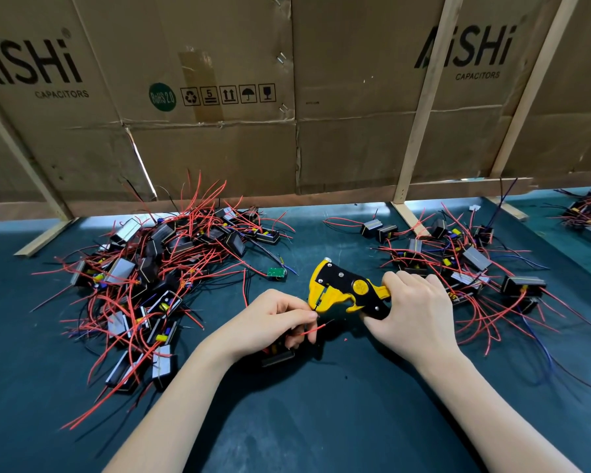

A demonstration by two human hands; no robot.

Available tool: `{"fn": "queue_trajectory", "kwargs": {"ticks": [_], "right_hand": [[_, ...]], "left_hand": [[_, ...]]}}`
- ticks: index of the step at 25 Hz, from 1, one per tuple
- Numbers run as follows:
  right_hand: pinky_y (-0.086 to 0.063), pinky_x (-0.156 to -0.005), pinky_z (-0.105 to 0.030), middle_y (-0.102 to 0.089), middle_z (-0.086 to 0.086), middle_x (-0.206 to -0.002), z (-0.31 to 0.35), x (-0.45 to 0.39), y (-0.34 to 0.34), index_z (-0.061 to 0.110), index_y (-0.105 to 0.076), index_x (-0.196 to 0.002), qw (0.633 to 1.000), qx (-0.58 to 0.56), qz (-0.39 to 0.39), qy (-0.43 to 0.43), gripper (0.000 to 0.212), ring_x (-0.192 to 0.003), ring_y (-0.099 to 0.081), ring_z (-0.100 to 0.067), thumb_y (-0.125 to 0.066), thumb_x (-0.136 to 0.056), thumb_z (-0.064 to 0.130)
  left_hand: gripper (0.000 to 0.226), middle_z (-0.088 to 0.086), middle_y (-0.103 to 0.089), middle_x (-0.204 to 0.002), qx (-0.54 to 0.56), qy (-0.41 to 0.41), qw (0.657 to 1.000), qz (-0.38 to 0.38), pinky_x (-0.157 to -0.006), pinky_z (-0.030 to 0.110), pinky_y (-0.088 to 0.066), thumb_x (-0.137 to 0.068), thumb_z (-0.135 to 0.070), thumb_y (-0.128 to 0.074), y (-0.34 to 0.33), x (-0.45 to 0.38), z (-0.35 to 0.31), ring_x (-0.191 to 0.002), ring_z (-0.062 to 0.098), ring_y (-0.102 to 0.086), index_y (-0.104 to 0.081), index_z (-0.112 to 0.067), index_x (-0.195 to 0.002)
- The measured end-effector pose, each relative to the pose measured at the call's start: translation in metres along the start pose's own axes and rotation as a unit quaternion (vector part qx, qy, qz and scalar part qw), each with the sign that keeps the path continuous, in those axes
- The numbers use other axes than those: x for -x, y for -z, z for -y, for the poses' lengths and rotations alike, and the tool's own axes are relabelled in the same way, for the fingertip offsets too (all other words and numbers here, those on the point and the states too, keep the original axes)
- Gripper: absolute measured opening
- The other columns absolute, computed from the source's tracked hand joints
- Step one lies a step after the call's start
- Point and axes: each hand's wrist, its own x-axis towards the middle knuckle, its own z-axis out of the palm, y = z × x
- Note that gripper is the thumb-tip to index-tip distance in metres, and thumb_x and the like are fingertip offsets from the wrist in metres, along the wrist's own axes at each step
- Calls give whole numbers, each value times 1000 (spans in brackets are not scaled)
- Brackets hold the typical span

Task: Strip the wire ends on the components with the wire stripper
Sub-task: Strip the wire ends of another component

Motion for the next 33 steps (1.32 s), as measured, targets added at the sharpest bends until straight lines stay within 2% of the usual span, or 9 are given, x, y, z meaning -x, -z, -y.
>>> {"fn": "queue_trajectory", "kwargs": {"ticks": [12, 15, 18, 21, 24, 26, 30, 33], "right_hand": [[-38, -51, -27, -50, -3, -52, 4, 0, 3, 10, -51, -57, 999, -19, 28, -19, 51, -48, -53, -29, -92, -40, 34], [-39, -51, -29, -50, -3, -53, 5, 0, 5, 9, -51, -57, 999, -27, 30, -27, 51, -48, -53, -29, -92, -42, 34], [-40, -51, -30, -49, -3, -54, 7, 0, 6, 10, -50, -58, 999, -32, 28, -25, 49, -50, -53, -29, -88, -47, 38], [-41, -53, -32, -50, -3, -57, 10, 1, 7, 11, -51, -61, 999, -29, 27, -21, 47, -53, -53, -30, -83, -50, 43], [-44, -63, -39, -55, -5, -69, 12, 0, 5, 8, -58, -74, 999, -21, 40, -25, 51, -66, -54, -32, -87, -51, 43], [-43, -69, -40, -57, -4, -77, 14, -2, 4, 9, -61, -84, 998, -31, 42, -37, 52, -74, -55, -32, -82, -57, 48], [-40, -82, -40, -61, 0, -93, 16, -1, 5, 12, -63, -108, 993, -36, 107, -31, 65, -89, -57, -29, -66, -58, 54], [-38, -89, -39, -62, -2, -102, 13, -1, 7, 11, -60, -121, 988, -42, 146, -39, 75, -99, -57, -29, -67, -56, 50]], "left_hand": [[34, -6, -50, -51, 3, -4, 1000, 15, -60, 22, -40, -96, -27, -52, 3, 0, 4, -50, 11, -43, -68, -10, -71], [39, -4, -51, -49, 17, 12, 1000, -6, -59, 17, -41, -93, -40, -57, 2, 0, 2, -50, 11, -45, -71, -12, -69], [55, -3, -52, -48, 21, 38, 998, -51, -59, 16, -42, -82, -61, -60, -1, -2, 1, -49, 12, -47, -70, -7, -76], [51, 0, -46, -58, 42, 29, 997, -65, -58, 24, -39, -83, -55, -62, -4, -3, 0, -49, 14, -42, -64, -5, -84], [27, -11, -46, -52, 68, -2, 996, -64, -56, 22, -36, -99, -30, -56, -5, -2, -5, -47, 9, -36, -60, -9, -84], [23, -13, -44, -49, 87, -8, 993, -79, -55, 17, -37, -100, -22, -52, -5, -3, -7, -47, 7, -33, -60, -11, -81], [39, -13, -37, -55, 135, 2, 986, -96, -55, 19, -42, -99, -18, -53, -4, -4, -6, -48, 8, -31, -64, -24, -63], [27, -6, -33, -59, 152, 6, 983, -104, -54, 20, -40, -95, -24, -58, -4, -5, -5, -48, 8, -32, -63, -14, -70]]}}
